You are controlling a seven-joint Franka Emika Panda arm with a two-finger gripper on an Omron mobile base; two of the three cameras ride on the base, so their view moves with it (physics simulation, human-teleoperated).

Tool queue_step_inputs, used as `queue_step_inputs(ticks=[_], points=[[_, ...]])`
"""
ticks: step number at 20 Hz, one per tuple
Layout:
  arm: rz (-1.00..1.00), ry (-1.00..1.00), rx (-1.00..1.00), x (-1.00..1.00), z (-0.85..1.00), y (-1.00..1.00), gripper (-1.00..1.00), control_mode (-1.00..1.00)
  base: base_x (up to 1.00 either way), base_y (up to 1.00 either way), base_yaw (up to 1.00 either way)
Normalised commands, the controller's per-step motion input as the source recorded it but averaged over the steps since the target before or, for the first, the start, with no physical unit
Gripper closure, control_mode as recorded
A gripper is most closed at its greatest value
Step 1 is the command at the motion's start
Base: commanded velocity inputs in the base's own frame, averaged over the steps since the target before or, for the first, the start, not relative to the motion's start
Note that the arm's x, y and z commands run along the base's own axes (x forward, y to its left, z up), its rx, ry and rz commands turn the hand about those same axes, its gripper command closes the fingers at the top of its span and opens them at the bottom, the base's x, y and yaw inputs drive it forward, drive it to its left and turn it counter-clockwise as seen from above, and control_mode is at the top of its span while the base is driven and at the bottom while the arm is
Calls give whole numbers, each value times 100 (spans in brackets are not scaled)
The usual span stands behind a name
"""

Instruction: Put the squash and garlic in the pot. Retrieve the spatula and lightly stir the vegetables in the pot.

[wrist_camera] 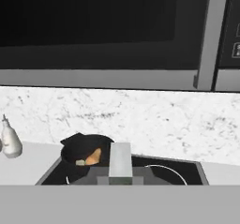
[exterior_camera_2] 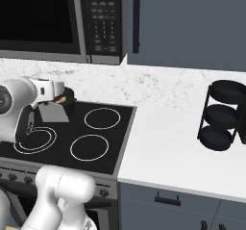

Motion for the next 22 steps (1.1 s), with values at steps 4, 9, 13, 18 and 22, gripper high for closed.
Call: queue_step_inputs(ticks=[4,9,13,18,22], points=[[-4,-6,-1,-10,-13,0,100,-100,0,0,0],[-3,-2,0,-6,0,0,100,100,-14,21,-2],[0,0,0,0,0,0,100,100,-23,98,0],[0,0,0,0,0,0,100,100,-21,91,0],[0,0,0,0,0,0,100,100,19,6,-1]])
